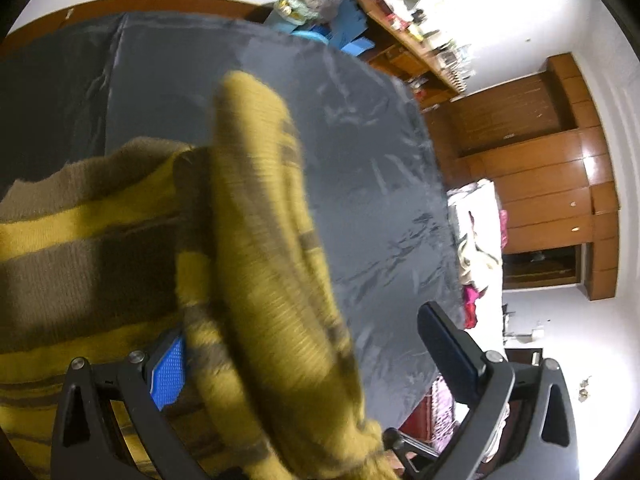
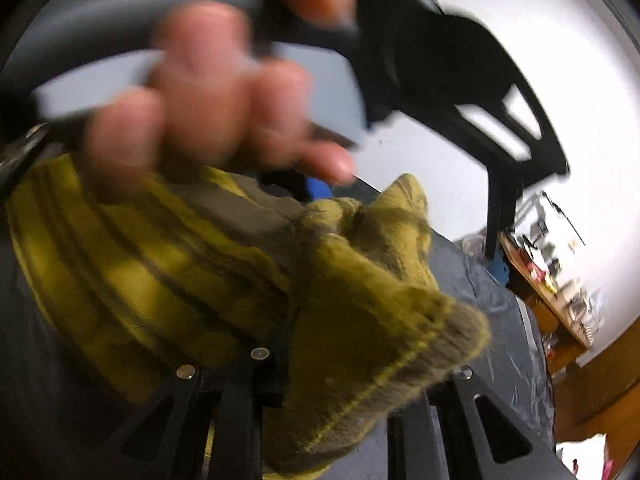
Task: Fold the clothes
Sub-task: 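Grasp the folded edge with the left gripper while the right gripper holds it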
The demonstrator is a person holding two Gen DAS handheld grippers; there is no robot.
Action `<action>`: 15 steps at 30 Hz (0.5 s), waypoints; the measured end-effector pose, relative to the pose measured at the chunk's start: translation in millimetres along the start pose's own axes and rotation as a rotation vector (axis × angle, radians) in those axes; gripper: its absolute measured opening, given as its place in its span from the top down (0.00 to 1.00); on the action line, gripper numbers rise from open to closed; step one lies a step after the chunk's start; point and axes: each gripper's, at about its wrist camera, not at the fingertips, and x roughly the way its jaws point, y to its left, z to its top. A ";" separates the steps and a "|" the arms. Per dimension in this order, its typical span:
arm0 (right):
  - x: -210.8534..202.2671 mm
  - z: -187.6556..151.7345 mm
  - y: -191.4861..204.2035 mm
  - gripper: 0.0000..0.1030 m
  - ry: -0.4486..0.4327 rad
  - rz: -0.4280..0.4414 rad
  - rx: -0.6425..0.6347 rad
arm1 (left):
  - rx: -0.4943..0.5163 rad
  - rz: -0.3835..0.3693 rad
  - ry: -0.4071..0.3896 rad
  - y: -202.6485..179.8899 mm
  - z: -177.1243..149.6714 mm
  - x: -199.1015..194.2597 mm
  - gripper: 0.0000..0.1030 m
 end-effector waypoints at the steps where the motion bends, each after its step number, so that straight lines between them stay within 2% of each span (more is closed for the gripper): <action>1: 0.2 0.3 0.3 0.80 0.006 0.013 0.018 | -0.017 -0.010 -0.003 4.6 -0.6 -0.6 0.05; 3: -1.0 1.2 3.3 0.80 0.007 0.011 0.021 | -0.047 -0.039 -0.003 13.4 -1.6 -0.9 0.28; 4: -2.1 2.1 3.6 0.80 0.006 0.017 0.030 | -0.061 -0.049 -0.002 16.9 -2.1 -1.0 0.51; 5: -3.2 3.1 3.9 0.80 0.006 0.022 0.040 | -0.072 -0.058 -0.005 20.2 -2.9 -2.3 0.65; 9: -5.7 7.1 -8.3 0.81 0.013 0.081 0.163 | -0.092 -0.099 -0.032 31.8 -7.5 -15.1 0.69; 15: -20.6 24.0 -5.2 0.81 -0.028 0.153 0.230 | -0.078 -0.130 -0.076 43.6 -15.7 -52.6 0.70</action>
